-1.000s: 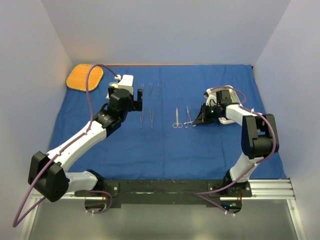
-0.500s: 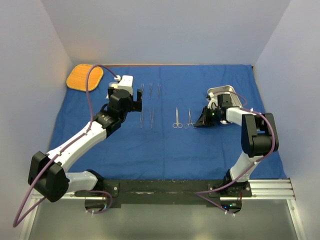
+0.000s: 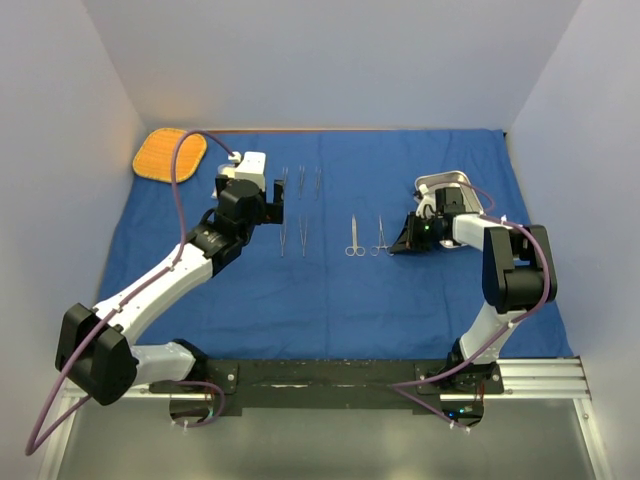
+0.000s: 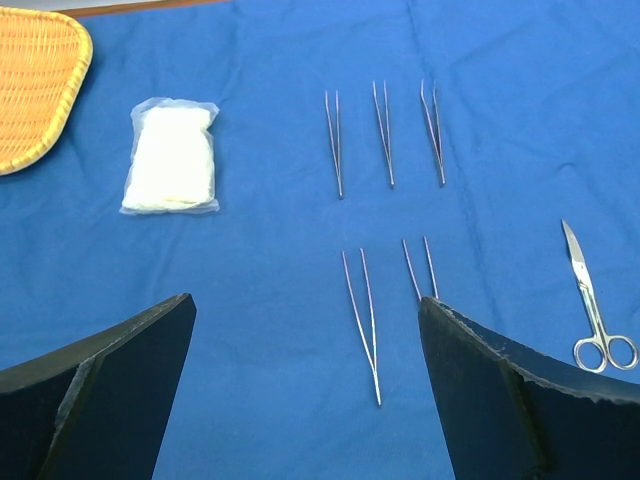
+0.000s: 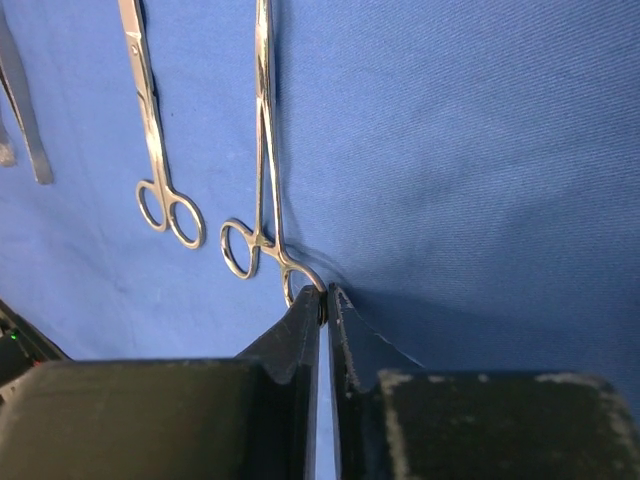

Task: Open and lay out the surgical kit
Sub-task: Place the medical item in the surgical kit, then reset both arms

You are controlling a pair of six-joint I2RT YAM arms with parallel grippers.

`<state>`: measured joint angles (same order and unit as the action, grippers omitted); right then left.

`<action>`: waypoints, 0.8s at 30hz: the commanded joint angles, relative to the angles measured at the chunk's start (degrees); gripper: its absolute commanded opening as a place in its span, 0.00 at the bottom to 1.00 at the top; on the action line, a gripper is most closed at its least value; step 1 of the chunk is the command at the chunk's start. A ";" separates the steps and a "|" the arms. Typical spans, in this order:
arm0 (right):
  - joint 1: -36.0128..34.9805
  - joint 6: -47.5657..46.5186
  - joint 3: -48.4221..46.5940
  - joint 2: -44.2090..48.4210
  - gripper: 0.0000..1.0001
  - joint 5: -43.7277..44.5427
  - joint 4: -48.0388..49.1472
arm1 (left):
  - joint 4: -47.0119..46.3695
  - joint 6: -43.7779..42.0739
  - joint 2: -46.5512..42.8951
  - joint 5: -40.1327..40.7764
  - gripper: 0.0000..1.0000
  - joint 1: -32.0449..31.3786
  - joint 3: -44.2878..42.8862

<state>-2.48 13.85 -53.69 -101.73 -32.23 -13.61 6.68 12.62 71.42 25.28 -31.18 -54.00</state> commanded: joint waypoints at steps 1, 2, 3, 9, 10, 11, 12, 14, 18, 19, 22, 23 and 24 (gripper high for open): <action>0.37 -4.00 -1.94 0.39 0.18 4.36 -3.79 | -3.51 0.21 -1.46 -0.05 1.00 0.24 0.65; 0.28 -4.09 -1.94 0.83 0.21 4.80 -4.32 | -3.51 0.21 -1.46 -0.05 1.00 0.24 0.56; 0.37 -4.18 -1.94 1.79 0.25 5.24 -4.41 | -3.51 0.21 -1.46 0.03 1.00 0.24 0.65; 0.28 -3.92 -3.52 6.45 0.47 8.40 -6.96 | -3.43 0.38 -1.63 1.00 1.00 0.33 0.30; 0.28 -3.31 -4.22 8.37 0.50 8.93 -7.22 | -3.43 0.65 -1.72 1.18 1.00 0.33 0.04; 0.28 -3.30 -4.66 9.70 0.56 11.29 -8.18 | -3.25 0.82 -1.81 1.26 1.00 0.50 -0.14; 0.28 -3.04 -5.10 10.93 0.61 12.70 -8.54 | -3.16 1.35 -2.07 1.44 1.00 0.94 -0.40; 0.28 -2.07 -5.98 15.67 0.74 19.00 -8.98 | -2.46 2.05 -2.51 1.53 1.00 1.82 -0.49; 0.63 -0.93 -7.13 24.19 0.92 33.49 -9.60 | -0.88 3.63 -5.66 1.97 1.00 5.94 0.73; 0.81 -0.49 -7.22 25.69 0.95 36.07 -9.86 | -0.53 3.64 -6.28 2.06 1.00 6.74 1.08; 1.34 0.48 -6.87 31.23 0.99 46.18 -11.35 | 2.37 3.29 -9.10 2.06 1.00 11.22 1.09; 1.34 0.74 -6.69 32.55 0.98 48.38 -12.57 | 4.12 3.11 -9.80 1.88 1.00 12.53 0.91; 1.34 1.09 -6.60 34.91 0.98 49.88 -13.11 | 5.26 2.59 -11.55 1.71 1.00 15.50 0.22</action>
<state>-1.63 12.97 -59.27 -72.03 2.46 -23.24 9.02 14.48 64.75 25.87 -21.85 -53.19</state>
